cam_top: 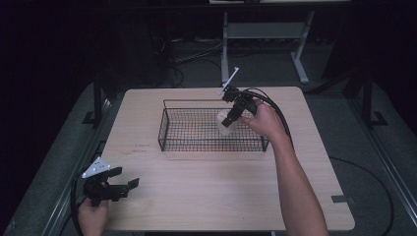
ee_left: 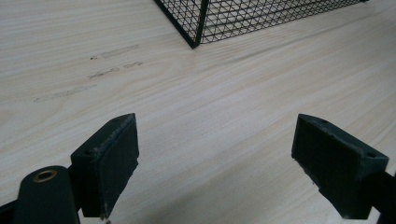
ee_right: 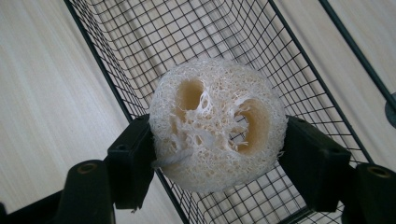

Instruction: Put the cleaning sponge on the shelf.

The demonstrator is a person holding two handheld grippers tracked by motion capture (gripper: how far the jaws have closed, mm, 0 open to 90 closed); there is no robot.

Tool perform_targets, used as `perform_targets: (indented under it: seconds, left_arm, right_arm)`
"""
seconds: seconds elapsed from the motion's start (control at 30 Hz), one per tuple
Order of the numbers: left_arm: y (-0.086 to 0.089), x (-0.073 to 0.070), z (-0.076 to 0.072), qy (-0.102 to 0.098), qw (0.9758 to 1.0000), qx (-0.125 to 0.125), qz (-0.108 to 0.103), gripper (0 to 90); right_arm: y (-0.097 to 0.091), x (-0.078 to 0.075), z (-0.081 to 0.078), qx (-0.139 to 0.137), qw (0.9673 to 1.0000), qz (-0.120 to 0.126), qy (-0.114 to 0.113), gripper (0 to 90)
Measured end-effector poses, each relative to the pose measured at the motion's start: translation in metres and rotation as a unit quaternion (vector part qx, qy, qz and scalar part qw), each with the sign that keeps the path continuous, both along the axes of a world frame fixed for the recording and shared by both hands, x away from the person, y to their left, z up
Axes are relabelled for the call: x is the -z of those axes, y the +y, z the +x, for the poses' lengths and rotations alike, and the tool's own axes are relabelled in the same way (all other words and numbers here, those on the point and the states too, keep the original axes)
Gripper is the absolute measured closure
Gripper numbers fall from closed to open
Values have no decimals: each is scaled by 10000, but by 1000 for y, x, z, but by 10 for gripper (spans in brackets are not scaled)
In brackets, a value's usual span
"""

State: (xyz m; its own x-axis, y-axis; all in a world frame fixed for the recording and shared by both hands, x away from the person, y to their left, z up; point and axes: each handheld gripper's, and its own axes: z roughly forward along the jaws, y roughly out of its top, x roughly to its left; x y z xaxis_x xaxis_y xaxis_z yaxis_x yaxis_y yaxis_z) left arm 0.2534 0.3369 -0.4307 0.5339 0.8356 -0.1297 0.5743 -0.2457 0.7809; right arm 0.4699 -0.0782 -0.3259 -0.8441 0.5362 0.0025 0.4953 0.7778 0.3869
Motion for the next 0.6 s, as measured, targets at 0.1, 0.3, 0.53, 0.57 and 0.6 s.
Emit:
perform_targets:
  seconds: [0.1, 0.3, 0.53, 0.57, 0.6]
  left_arm:
    - [1, 0, 0, 5, 10000, 0, 6, 136]
    - [0, 0, 0, 14, 10000, 3, 3, 137]
    - [2, 0, 0, 6, 10000, -15, 9, 137]
    - [1, 0, 0, 3, 10000, -6, 4, 136]
    - [1, 0, 0, 2, 10000, -8, 9, 137]
  right_arm:
    - [-1, 6, 1, 46, 10000, -56, 13, 302]
    - [-4, 16, 6, 124, 9999, -17, 96, 302]
    - [-3, 26, 7, 156, 9998, -22, 137, 302]
    - [-2, 28, 7, 139, 9998, -90, 127, 302]
    - [-2, 29, 8, 138, 9998, -67, 139, 302]
